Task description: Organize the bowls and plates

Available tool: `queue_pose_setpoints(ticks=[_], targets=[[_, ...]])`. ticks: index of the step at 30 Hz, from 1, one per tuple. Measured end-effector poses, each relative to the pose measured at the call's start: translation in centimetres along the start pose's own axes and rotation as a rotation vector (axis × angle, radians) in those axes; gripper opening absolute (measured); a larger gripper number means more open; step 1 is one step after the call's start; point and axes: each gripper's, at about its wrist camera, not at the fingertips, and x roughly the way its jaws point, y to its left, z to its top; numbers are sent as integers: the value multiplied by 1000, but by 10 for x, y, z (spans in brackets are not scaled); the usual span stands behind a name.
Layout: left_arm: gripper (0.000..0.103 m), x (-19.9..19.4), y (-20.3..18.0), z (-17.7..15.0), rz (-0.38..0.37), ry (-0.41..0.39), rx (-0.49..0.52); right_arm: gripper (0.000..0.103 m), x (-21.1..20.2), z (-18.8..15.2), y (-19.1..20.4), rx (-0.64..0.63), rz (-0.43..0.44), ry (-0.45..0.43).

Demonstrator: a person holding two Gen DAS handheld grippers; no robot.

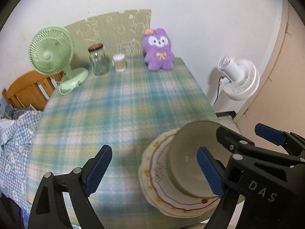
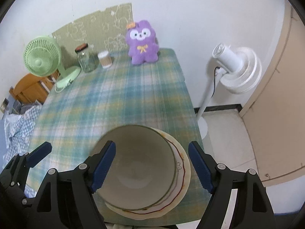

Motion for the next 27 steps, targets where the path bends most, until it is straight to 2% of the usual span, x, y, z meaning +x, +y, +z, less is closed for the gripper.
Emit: queue_pose_setpoints(ticks=[8,18,22,27], targets=[[97,-40,65,-3,-1,-90,2,81,-39,-3,58,6,-46,-98],[99,-75,163,-27,56,-177,-1,81,-60,-30,124,74,-75,-181],[99,-82,186,-39,81,-206,10,81,-61,-45,140,121,-26,-223],[101,-87,202,-53,109,-254,-4,81,-56,-61,157,74,-40,-234]])
